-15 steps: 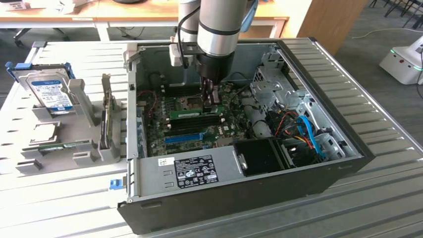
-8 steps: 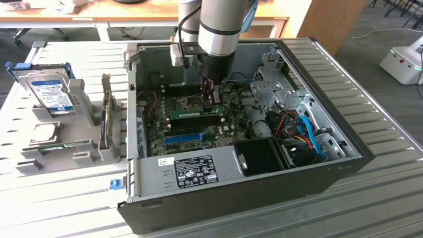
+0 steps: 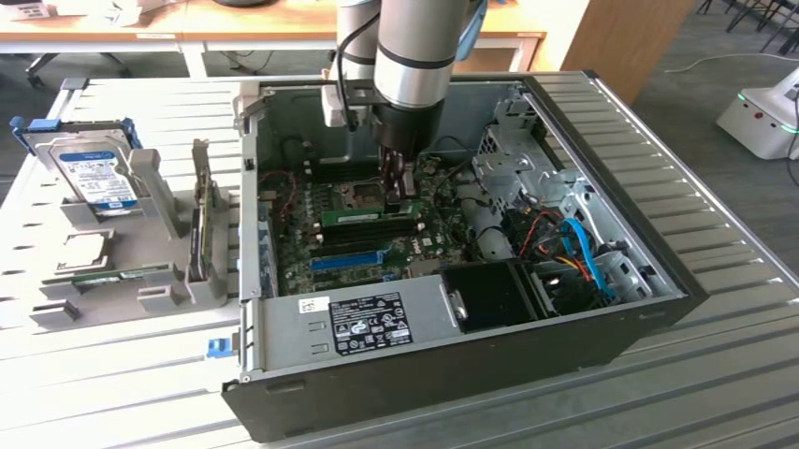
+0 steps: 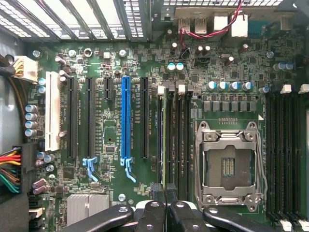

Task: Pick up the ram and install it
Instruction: 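Insert the ram into the slot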

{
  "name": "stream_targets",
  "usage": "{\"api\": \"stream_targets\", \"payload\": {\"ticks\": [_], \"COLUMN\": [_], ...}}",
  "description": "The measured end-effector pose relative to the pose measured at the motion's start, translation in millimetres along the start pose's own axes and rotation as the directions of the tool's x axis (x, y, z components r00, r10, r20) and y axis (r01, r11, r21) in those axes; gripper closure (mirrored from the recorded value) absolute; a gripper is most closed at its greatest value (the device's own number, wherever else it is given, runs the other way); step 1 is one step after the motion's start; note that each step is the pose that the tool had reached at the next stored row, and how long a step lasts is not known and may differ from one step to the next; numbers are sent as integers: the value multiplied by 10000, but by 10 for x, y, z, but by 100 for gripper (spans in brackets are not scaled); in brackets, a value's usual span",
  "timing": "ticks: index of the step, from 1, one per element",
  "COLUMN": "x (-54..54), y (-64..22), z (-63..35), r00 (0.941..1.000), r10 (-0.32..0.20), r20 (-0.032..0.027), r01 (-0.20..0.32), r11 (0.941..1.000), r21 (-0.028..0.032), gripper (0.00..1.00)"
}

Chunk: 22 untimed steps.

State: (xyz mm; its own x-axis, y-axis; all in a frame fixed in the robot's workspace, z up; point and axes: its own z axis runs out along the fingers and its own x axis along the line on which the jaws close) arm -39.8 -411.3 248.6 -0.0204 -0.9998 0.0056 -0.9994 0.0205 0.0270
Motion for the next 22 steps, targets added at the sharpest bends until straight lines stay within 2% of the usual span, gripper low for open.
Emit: {"api": "stream_targets", "payload": {"ticks": [2, 4, 22], "x": [0, 0, -1], "y": [-2, -2, -8], "z": [78, 92, 125], "r00": [10000, 10000, 10000], "r10": [0, -1, 0], "r20": [0, -1, 0], "r01": [0, 1, 0], "r11": [10000, 10000, 10000], "r21": [-1, -1, 0], "gripper": [88, 88, 88]}}
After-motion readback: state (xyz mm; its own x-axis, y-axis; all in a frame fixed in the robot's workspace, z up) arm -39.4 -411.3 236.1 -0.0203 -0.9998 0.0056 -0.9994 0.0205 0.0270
